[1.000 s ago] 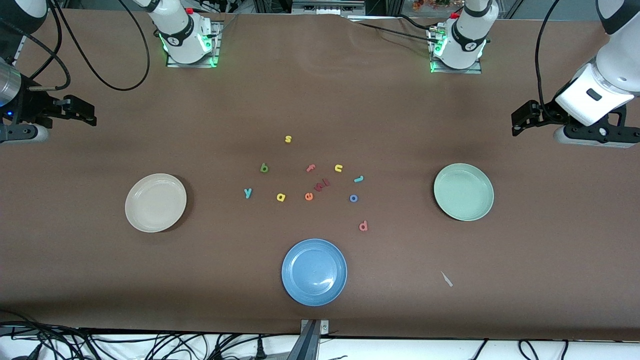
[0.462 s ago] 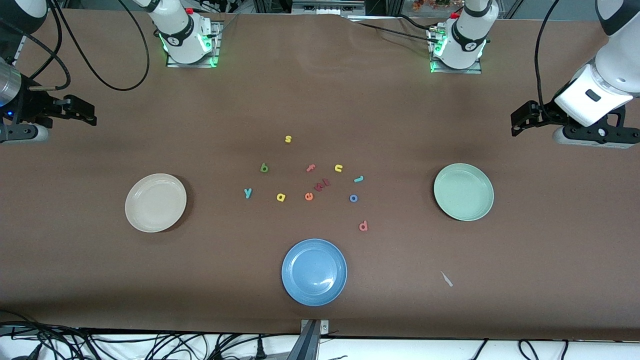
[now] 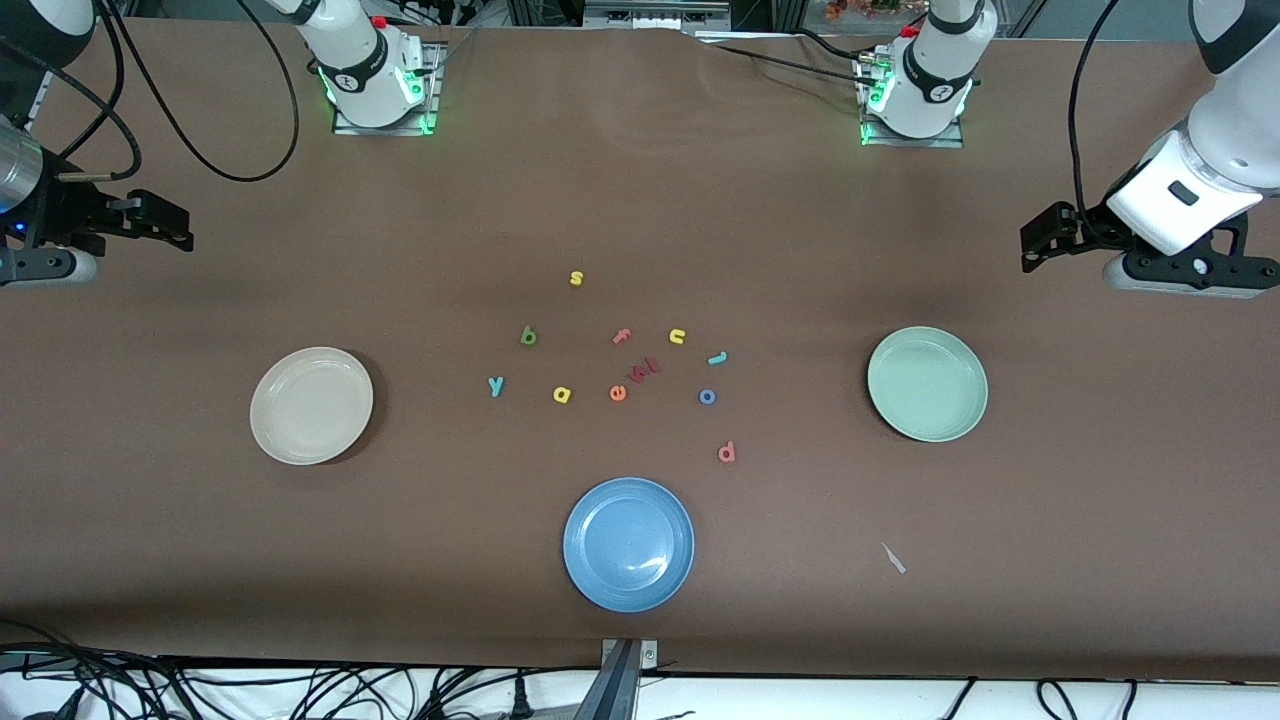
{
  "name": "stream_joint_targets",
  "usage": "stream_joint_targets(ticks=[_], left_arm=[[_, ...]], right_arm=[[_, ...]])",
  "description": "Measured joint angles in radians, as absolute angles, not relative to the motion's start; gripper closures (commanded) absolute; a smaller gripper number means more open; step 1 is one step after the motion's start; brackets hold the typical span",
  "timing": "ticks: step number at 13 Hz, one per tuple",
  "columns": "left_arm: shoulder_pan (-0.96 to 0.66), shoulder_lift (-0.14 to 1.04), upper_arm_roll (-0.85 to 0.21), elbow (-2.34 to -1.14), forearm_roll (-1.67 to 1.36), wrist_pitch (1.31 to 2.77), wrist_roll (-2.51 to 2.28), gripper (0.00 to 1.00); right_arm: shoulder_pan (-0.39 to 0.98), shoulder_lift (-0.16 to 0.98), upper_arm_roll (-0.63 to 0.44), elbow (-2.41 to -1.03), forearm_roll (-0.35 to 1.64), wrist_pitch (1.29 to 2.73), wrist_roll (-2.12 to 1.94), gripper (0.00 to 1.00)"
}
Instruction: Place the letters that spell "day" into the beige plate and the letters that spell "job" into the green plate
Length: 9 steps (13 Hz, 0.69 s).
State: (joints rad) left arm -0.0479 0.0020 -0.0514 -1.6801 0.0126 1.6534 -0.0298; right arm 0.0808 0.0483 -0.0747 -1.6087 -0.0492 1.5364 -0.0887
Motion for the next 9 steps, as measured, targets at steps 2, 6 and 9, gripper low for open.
stream_joint_targets(ticks=[2,6,9], left_arm=[[-0.048,0.003,-0.051,-1.68,0.013,1.649,-0.03,0.0],[-0.048,0.003,-0.051,-1.68,0.013,1.639,-0.03,0.0],[-0.048,0.003,-0.051,-1.68,0.013,1.635,-0.03,0.0]], right_arm=[[0.081,0.048,-0.075,-1.609,-0.049,1.536,-0.089,0.0],[0.081,0.048,-0.075,-1.609,-0.049,1.536,-0.089,0.0],[0.081,0.048,-0.075,-1.609,-0.049,1.536,-0.089,0.0]])
